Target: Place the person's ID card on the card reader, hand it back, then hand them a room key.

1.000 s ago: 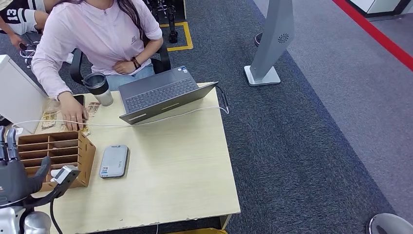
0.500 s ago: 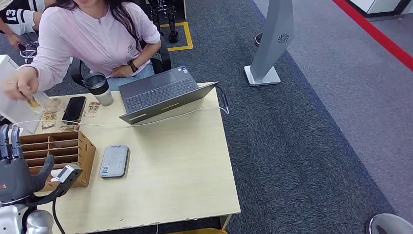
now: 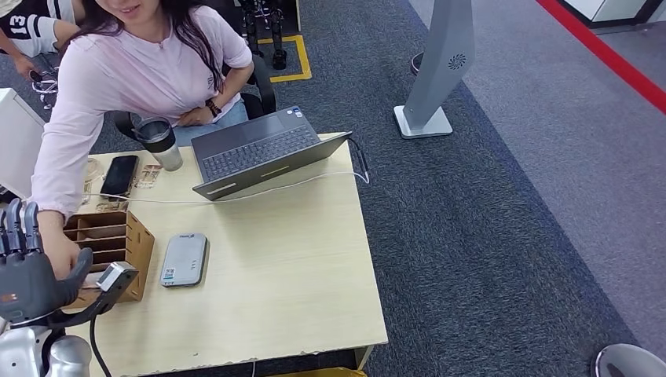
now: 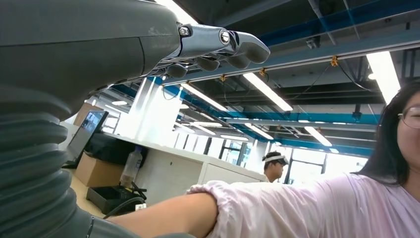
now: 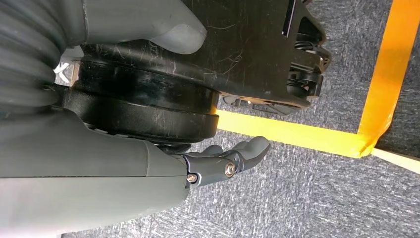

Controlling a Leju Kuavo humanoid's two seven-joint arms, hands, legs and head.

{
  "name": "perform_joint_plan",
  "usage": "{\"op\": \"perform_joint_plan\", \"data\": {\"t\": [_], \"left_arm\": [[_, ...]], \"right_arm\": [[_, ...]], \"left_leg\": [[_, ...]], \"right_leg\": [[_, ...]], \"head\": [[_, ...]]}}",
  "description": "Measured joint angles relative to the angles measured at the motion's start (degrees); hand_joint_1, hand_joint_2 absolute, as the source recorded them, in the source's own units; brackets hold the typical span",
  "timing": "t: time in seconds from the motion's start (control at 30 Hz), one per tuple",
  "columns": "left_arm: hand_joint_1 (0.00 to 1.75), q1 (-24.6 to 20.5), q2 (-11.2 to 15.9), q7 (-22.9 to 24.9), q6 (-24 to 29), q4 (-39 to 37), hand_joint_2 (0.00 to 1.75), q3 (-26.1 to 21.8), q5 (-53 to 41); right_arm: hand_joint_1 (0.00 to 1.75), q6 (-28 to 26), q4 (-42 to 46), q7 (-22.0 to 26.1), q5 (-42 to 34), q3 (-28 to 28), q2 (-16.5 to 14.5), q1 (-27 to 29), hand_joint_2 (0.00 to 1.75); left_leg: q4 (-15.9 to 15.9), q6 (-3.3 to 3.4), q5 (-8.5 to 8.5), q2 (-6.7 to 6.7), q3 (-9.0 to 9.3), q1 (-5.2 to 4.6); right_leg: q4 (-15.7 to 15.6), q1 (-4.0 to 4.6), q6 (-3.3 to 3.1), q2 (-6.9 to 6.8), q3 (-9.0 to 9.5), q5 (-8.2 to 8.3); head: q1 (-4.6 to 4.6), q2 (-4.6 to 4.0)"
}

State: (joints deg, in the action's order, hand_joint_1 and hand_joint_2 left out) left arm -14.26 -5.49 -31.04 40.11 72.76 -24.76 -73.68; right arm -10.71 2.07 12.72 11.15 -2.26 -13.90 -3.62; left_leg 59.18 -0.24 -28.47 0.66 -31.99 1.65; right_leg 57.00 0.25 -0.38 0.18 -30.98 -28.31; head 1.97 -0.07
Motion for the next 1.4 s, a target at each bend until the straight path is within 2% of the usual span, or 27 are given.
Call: {"op": "perform_joint_plan", "data": {"t": [0.43, 0.5, 0.63, 0.8, 1.03, 1.23, 1.4], "left_arm": [[0.00, 0.79, 0.33, -0.70, 0.00, -0.19, 1.75, 0.00, 1.19], [0.00, 1.20, 0.43, 0.09, 0.00, -0.31, 1.75, 0.00, 0.95], [0.00, 2.18, 1.43, 4.67, 0.00, -1.71, 1.75, 0.59, 1.01], [0.00, 4.56, 4.04, 10.01, 0.00, -3.49, 1.75, 4.30, 2.86], [0.00, 7.48, 6.31, 13.42, 0.00, -4.10, 1.75, 10.58, 3.52], [0.00, 10.31, 7.21, 16.52, 0.02, -2.90, 1.75, 15.77, 2.86], [0.00, 11.26, 7.56, 17.34, 0.02, -1.92, 1.75, 17.86, 2.68]], "right_arm": [[0.00, 0.14, -0.73, 0.11, 1.16, -0.34, 0.00, -0.41, 1.75], [0.00, 0.09, -0.75, 0.07, 1.46, -0.52, 0.00, -0.43, 1.75], [0.00, -0.07, -0.76, 0.02, 2.00, -1.19, 0.00, -0.44, 1.75], [0.00, -0.62, -0.77, 0.02, 1.93, -1.45, 0.00, -0.44, 1.75], [0.00, -0.90, -0.85, -0.02, 1.92, -1.84, -0.02, -0.43, 1.75], [0.00, -0.94, -0.97, 0.06, 1.91, -2.54, -0.02, -0.44, 1.75], [0.00, -0.93, -0.98, 0.08, 1.92, -2.62, -0.02, -0.44, 1.75]], "left_leg": [[0.00, 0.00, 0.00, -0.01, -0.03, 0.00], [0.00, 0.00, 0.00, -0.01, -0.03, 0.00], [-0.01, 0.00, 0.00, 0.01, -0.03, 0.00], [-0.01, 0.00, 0.00, -0.01, -0.04, 0.00], [-0.01, 0.00, 0.00, 0.00, -0.06, -0.03], [-0.01, 0.01, 0.00, -0.03, -0.07, -0.05], [-0.01, 0.01, 0.00, -0.03, -0.06, -0.05]], "right_leg": [[0.00, 0.00, 0.00, 0.00, 0.00, 0.00], [0.00, 0.00, 0.00, 0.00, 0.00, 0.00], [0.00, 0.00, 0.00, 0.00, -0.01, 0.00], [0.00, 0.00, 0.00, -0.02, -0.03, 0.00], [0.00, -0.03, 0.00, -0.02, -0.03, 0.00], [0.00, -0.04, 0.00, -0.04, -0.04, 0.00], [0.00, -0.04, 0.00, -0.04, -0.04, 0.00]], "head": [[-0.01, 0.00], [0.00, 0.00], [-0.01, 0.00], [-0.01, 0.00], [-0.01, 0.00], [0.00, 0.00], [-0.01, 0.00]]}}
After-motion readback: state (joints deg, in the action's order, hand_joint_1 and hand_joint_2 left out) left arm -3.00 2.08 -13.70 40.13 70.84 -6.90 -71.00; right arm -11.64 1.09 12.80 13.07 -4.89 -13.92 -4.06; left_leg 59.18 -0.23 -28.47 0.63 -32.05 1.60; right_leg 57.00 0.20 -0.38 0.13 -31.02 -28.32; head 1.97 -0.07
